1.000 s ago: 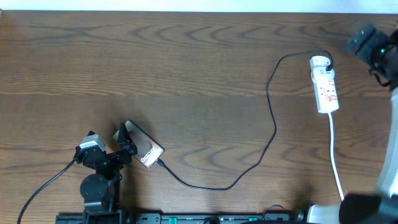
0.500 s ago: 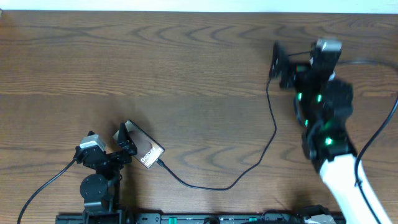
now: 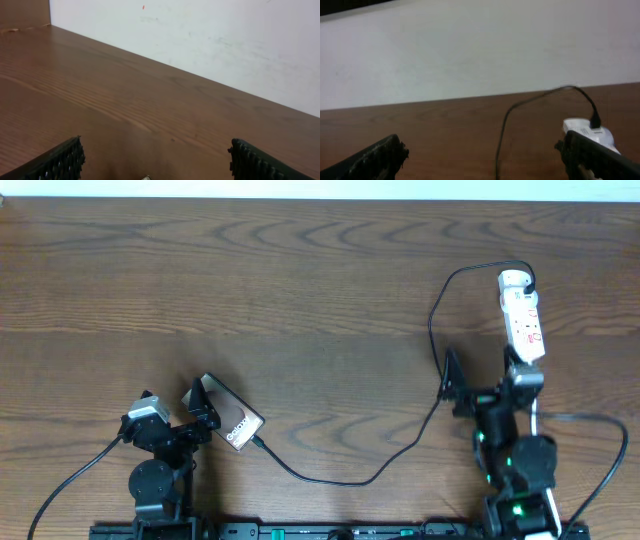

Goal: Plug charger to phone and switch on socket

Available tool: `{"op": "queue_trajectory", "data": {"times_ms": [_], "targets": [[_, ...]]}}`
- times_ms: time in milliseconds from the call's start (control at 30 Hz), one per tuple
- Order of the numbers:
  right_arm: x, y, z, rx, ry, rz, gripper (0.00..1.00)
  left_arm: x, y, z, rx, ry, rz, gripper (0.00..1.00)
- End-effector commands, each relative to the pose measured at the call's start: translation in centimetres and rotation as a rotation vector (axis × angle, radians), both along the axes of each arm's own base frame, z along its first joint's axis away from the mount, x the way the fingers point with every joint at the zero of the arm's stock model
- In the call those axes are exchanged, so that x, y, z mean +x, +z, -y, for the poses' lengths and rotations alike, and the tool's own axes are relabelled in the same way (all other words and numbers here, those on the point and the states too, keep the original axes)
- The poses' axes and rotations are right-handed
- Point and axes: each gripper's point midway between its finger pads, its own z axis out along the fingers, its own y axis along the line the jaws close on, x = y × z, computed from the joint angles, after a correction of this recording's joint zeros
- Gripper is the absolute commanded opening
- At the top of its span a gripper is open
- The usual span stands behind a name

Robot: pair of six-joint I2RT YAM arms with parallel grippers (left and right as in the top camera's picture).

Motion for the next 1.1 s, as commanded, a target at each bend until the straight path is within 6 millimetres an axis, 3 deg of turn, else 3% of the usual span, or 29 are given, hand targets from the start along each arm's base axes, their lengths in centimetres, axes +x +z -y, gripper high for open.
{"op": "queue_trajectory", "data": {"times_ms": [0,467,1067], "targets": [[-1.2,-1.7,0.8,-0.018,-0.026,0.024,0.99,-0.1,-1.7,-0.3,0.014,0.011,-0.053,0.91],[-3.4,-5.6,2.5,-0.053,-0.076,-0.127,0.99,-0.1,-1.7,-0.3,0.014,0.011,-0.053,0.91],[-3.6,-5.2,2.7,-0.049,-0.081,-0.108,0.99,-0.1,-1.7,-0.3,0.014,0.011,-0.053,0.91]]}}
